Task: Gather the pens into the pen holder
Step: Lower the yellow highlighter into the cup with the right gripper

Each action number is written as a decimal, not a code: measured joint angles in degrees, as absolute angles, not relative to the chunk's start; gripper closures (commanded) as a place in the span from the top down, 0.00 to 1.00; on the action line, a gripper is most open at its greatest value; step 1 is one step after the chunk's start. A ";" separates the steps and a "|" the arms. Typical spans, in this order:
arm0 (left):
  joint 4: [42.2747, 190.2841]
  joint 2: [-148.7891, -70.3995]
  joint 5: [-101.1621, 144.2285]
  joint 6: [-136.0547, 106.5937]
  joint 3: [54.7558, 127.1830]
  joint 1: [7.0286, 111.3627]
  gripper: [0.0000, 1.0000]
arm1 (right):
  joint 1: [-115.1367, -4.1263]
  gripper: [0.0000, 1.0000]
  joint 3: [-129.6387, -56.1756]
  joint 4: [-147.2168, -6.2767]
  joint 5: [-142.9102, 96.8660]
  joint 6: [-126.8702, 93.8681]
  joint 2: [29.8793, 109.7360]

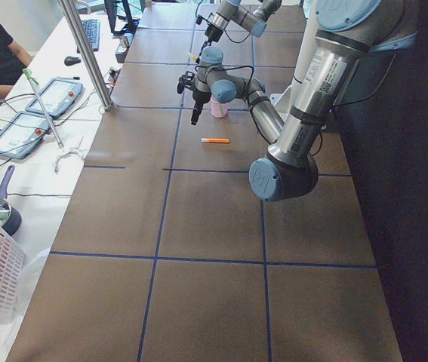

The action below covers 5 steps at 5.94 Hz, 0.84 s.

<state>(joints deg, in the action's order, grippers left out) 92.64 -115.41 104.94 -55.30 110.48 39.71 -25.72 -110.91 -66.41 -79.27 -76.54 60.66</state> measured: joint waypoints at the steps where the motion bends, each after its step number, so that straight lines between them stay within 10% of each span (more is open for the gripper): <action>1: 92.64 -115.28 104.94 -55.35 110.40 39.69 1.00 | -22.72 0.00 -110.96 -67.68 -75.81 -77.79 59.22; 5: 92.64 -115.05 104.94 -55.37 110.07 39.58 1.00 | -12.50 0.06 -103.35 -67.94 -56.13 -79.83 55.92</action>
